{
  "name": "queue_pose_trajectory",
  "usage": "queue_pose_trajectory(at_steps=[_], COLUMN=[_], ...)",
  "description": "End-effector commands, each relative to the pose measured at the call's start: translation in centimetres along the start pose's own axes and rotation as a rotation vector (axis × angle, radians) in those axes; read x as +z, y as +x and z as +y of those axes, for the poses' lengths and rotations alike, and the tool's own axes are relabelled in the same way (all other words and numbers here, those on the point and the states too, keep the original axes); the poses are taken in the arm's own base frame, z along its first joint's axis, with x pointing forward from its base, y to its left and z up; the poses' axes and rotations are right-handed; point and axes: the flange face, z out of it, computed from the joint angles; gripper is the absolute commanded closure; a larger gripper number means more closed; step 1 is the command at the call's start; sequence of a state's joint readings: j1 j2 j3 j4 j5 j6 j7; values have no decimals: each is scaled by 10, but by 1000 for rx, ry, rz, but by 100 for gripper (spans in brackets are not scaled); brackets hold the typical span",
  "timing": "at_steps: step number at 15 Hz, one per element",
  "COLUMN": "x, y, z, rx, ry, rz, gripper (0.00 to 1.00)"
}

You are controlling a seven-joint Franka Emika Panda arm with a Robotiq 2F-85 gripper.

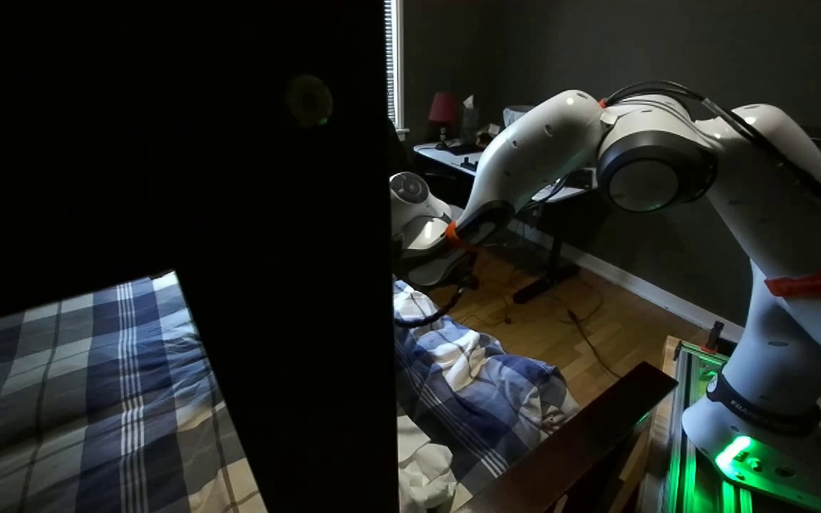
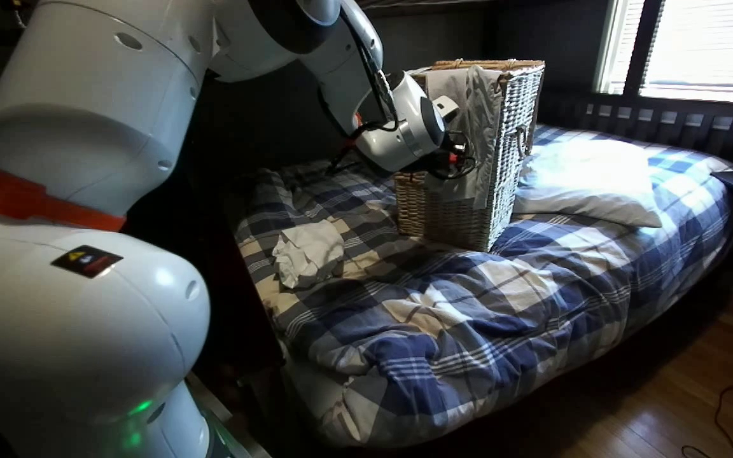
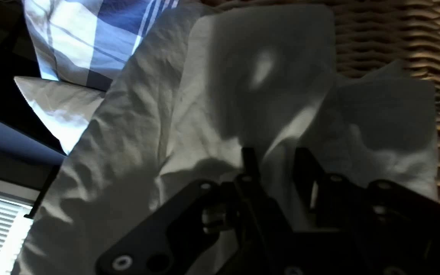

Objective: Put the white pillowcase in the basket

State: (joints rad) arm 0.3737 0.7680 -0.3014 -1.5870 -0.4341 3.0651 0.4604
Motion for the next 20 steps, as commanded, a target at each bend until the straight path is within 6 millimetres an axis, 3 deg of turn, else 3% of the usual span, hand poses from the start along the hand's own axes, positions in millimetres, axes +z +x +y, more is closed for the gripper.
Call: queue_pose_trajectory(at_steps=[1,5,9,15,20], x=[5,-12,-49,-141,-216], y=[6,8,9,42,84], z=[-7,-9,-14,-13,6], rx=[23,38,27,33,74], ry=[-29,-22,6,-4,-57], rz=[-32,-113,-265,-463,-494], gripper=[98,100,100,100,100])
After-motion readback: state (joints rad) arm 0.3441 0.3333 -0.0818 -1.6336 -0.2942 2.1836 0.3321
